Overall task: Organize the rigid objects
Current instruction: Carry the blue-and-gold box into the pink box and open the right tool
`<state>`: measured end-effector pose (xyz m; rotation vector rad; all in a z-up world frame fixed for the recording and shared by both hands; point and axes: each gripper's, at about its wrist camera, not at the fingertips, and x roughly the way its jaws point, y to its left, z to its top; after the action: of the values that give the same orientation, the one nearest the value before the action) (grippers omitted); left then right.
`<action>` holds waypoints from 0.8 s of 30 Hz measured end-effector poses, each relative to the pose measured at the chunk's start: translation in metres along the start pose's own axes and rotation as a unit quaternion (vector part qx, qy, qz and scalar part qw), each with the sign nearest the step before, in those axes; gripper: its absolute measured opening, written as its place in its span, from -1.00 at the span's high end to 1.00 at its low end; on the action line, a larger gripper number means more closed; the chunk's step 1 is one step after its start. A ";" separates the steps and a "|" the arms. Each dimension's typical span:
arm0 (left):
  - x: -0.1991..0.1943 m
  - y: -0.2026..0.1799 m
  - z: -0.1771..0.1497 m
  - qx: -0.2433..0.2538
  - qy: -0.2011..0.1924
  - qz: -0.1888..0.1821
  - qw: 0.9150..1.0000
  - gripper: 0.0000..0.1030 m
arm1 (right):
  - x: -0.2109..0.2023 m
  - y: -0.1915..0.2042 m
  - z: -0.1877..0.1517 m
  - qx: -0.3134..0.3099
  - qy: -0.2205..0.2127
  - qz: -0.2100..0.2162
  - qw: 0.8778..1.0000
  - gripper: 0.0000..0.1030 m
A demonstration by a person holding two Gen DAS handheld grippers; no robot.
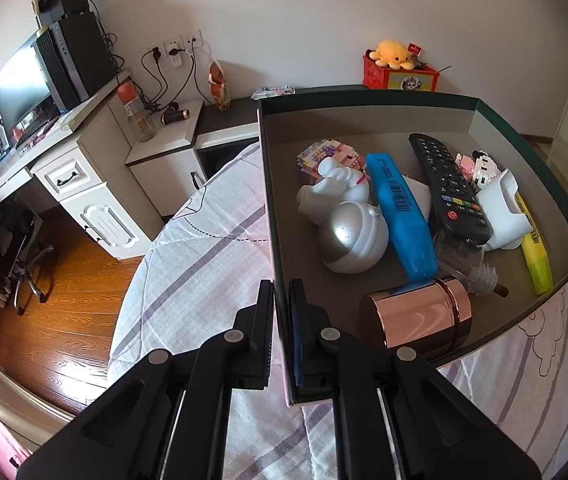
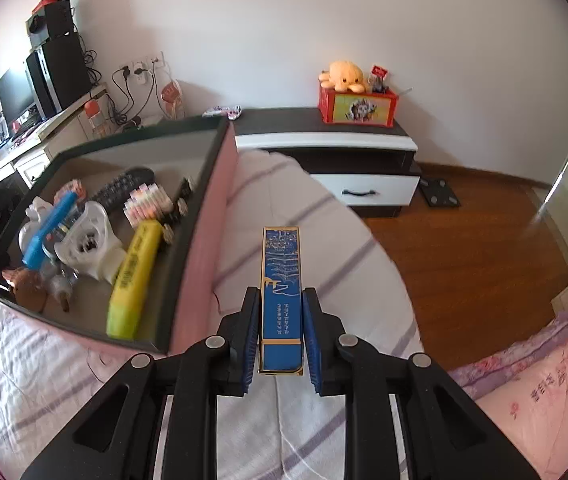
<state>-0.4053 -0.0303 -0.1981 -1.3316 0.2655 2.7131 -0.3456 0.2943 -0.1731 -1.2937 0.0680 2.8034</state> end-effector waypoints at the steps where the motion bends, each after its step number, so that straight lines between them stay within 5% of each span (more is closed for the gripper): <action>1: 0.000 0.000 0.000 0.000 0.000 0.000 1.000 0.87 | -0.002 0.002 0.004 -0.002 -0.004 -0.002 1.000 0.60; 8: 0.001 -0.001 -0.001 0.001 0.000 0.000 1.000 0.87 | -0.014 0.056 0.031 -0.044 -0.025 0.026 0.998 0.60; 13: 0.001 -0.001 -0.001 0.000 -0.001 -0.002 1.000 0.86 | 0.006 0.092 0.036 -0.073 -0.001 0.037 0.997 0.60; 24: 0.001 -0.001 0.000 0.000 -0.003 -0.004 1.000 0.86 | 0.034 0.093 0.020 -0.085 0.031 0.000 0.996 0.59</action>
<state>-0.4053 -0.0290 -0.1987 -1.3200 0.2580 2.7104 -0.3892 0.2034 -0.1845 -1.4156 -0.1720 2.8223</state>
